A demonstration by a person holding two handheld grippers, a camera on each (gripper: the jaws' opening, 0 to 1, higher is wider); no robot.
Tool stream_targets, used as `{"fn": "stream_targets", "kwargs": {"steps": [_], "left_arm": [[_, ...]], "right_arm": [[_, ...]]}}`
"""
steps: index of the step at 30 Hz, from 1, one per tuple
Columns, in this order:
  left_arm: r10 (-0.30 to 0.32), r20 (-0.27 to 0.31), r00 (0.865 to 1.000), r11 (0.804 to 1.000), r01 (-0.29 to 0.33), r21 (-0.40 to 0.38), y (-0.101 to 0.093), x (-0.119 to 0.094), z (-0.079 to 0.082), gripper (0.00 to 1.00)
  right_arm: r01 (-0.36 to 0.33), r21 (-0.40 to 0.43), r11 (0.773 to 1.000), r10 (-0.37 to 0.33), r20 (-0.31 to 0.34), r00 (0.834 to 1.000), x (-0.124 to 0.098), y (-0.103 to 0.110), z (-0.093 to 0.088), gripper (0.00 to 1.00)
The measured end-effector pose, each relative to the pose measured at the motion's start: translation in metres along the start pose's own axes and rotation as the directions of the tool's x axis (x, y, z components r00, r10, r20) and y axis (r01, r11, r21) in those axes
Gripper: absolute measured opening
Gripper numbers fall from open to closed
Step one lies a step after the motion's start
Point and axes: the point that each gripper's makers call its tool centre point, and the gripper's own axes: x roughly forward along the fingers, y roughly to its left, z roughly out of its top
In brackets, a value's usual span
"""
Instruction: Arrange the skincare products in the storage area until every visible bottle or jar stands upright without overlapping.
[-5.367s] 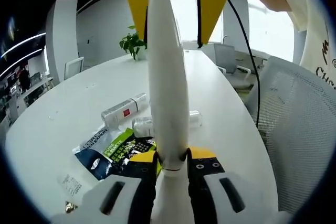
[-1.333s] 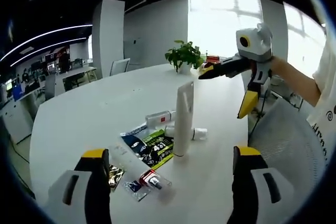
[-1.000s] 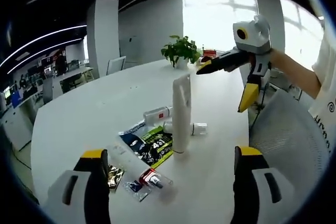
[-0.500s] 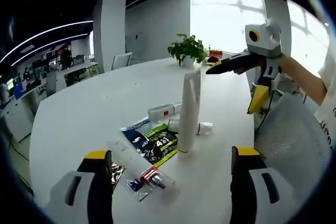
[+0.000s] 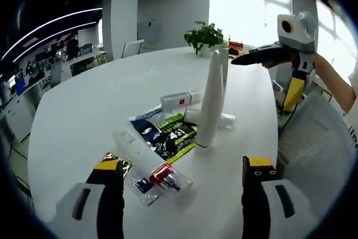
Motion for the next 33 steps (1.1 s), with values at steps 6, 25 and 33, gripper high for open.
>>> {"fn": "stream_targets", "kwargs": {"steps": [6, 25, 33], "left_arm": [[-0.004, -0.057, 0.998, 1.000, 0.004, -0.007, 0.002, 0.011, -0.014, 0.82], [0.057, -0.130, 0.990, 0.998, -0.055, 0.018, 0.010, 0.040, -0.033, 0.68], [0.085, -0.161, 0.983, 0.996, -0.079, 0.041, 0.012, 0.046, -0.044, 0.62]], "right_arm": [[0.000, 0.015, 1.000, 0.000, 0.000, 1.000, 0.001, 0.001, -0.003, 0.97], [-0.012, 0.028, 1.000, 0.013, -0.028, 1.000, 0.001, 0.006, -0.014, 0.95], [-0.017, 0.032, 0.999, 0.018, -0.029, 0.999, 0.001, 0.009, -0.016, 0.93]]}}
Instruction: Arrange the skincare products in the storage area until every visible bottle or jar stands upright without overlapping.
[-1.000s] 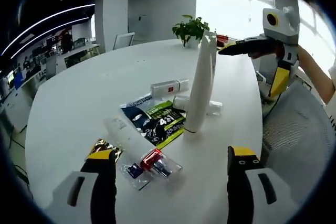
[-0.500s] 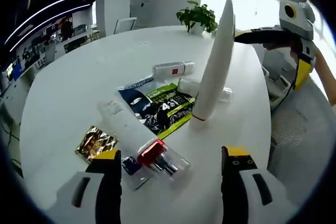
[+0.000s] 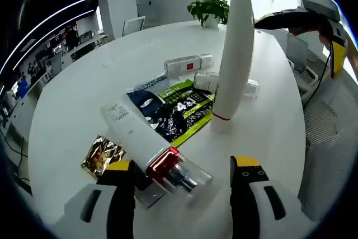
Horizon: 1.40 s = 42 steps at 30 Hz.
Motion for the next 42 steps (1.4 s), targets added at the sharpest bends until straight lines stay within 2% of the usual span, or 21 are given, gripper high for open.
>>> {"fn": "stream_targets", "kwargs": {"steps": [5, 16, 25, 30, 39, 42], "left_arm": [[0.037, 0.017, 0.999, 0.999, -0.036, -0.007, 0.009, 0.003, -0.001, 0.52], [0.020, 0.027, 0.999, 0.999, -0.019, -0.035, 0.010, -0.006, -0.005, 0.46], [0.038, 0.029, 0.999, 0.999, -0.037, -0.027, 0.014, -0.014, -0.011, 0.38], [0.045, 0.042, 0.998, 0.998, -0.043, -0.049, 0.015, -0.016, -0.013, 0.34], [0.053, 0.067, 0.996, 0.998, -0.051, -0.036, 0.025, -0.018, -0.017, 0.31], [0.065, 0.095, 0.993, 0.997, -0.062, -0.034, 0.027, -0.017, -0.019, 0.31]], "right_arm": [[-0.004, 0.001, 1.000, 0.004, -0.005, 1.000, 0.001, 0.002, -0.002, 0.92], [-0.003, -0.001, 1.000, 0.003, -0.010, 1.000, -0.001, 0.002, -0.003, 0.91], [0.001, -0.007, 1.000, -0.001, -0.002, 1.000, -0.002, 0.002, -0.002, 0.86], [-0.001, -0.010, 1.000, 0.001, -0.004, 1.000, -0.002, 0.003, -0.002, 0.86], [-0.002, -0.005, 1.000, 0.002, -0.007, 1.000, -0.002, 0.003, -0.004, 0.84], [-0.001, -0.003, 1.000, 0.001, -0.006, 1.000, -0.001, 0.003, -0.004, 0.83]]}}
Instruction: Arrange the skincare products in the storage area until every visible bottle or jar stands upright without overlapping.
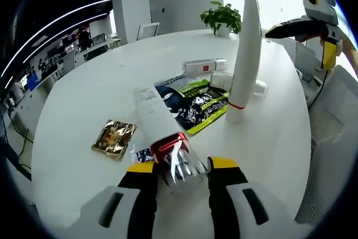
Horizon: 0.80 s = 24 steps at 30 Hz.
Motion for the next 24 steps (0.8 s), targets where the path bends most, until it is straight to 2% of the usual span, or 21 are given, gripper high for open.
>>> {"fn": "stream_targets", "kwargs": {"steps": [3, 7, 24], "left_arm": [[0.030, 0.030, 0.999, 0.999, -0.031, 0.008, 0.003, -0.001, 0.000, 0.30], [0.064, 0.043, 0.997, 0.998, -0.065, 0.016, 0.008, 0.000, 0.000, 0.29], [0.087, 0.056, 0.995, 0.996, -0.086, -0.015, 0.012, -0.004, -0.003, 0.27]], "right_arm": [[0.002, 0.003, 1.000, -0.002, -0.001, 1.000, 0.000, 0.000, -0.001, 0.83], [0.007, 0.005, 1.000, -0.007, -0.005, 1.000, -0.001, -0.002, -0.003, 0.82], [0.011, 0.002, 1.000, -0.011, -0.009, 1.000, -0.001, -0.001, -0.003, 0.80]]}}
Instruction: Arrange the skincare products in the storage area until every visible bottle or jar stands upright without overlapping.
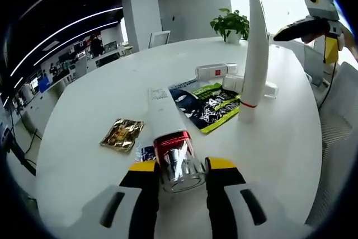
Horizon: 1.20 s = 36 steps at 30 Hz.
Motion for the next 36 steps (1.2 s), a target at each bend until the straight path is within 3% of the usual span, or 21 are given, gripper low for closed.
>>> {"fn": "stream_targets", "kwargs": {"steps": [15, 22, 36], "left_arm": [[0.003, 0.001, 1.000, 1.000, -0.003, 0.001, 0.002, -0.019, 0.000, 0.26], [-0.004, 0.010, 1.000, 0.999, 0.005, -0.038, 0.006, -0.029, 0.004, 0.25], [0.006, 0.061, 0.998, 1.000, -0.005, -0.010, 0.005, -0.049, 0.030, 0.24]], "right_arm": [[-0.011, -0.026, 1.000, 0.011, 0.004, 1.000, 0.001, 0.008, 0.006, 0.79], [-0.002, -0.039, 0.999, 0.002, 0.013, 1.000, -0.003, 0.007, 0.010, 0.77], [0.004, -0.066, 0.998, -0.001, 0.036, 0.999, -0.007, 0.011, 0.021, 0.76]]}}
